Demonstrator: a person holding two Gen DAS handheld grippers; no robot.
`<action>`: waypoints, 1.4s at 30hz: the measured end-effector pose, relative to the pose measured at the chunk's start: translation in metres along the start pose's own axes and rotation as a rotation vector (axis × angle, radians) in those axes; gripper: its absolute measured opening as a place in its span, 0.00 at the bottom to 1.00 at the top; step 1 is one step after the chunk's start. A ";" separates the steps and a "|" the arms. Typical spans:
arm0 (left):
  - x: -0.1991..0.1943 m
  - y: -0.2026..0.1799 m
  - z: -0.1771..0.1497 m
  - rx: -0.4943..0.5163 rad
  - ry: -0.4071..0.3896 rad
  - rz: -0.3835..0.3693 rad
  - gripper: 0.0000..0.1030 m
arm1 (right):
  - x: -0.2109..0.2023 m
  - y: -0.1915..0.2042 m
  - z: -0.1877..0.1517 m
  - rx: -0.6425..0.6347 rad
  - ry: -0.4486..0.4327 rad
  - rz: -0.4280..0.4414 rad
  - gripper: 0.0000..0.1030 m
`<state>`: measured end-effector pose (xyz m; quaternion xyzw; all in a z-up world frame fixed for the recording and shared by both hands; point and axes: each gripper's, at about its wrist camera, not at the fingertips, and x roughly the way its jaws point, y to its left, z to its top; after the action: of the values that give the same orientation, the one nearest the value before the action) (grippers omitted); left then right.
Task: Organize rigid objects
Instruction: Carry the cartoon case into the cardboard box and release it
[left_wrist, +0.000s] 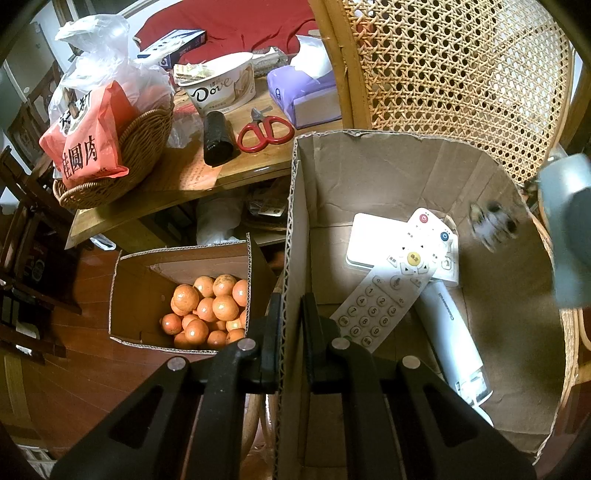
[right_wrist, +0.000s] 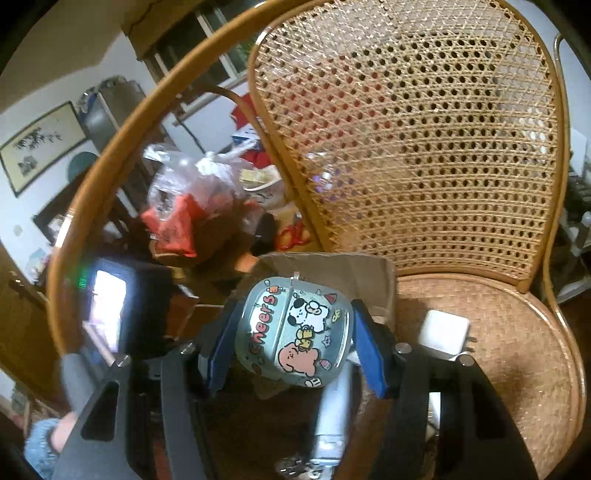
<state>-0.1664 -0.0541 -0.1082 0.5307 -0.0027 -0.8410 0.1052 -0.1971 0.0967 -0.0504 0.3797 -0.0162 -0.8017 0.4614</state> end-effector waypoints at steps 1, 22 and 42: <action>0.000 0.000 0.000 -0.003 0.000 -0.001 0.08 | 0.002 -0.001 0.000 -0.006 0.002 -0.012 0.61; 0.000 0.000 0.000 -0.006 0.001 0.002 0.08 | 0.039 0.018 -0.014 -0.279 0.103 -0.179 0.61; 0.001 -0.001 0.000 -0.010 0.002 0.003 0.09 | -0.001 0.009 -0.003 -0.230 0.036 -0.154 0.86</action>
<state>-0.1663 -0.0537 -0.1090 0.5310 0.0009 -0.8403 0.1091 -0.1884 0.0932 -0.0488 0.3387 0.1133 -0.8243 0.4392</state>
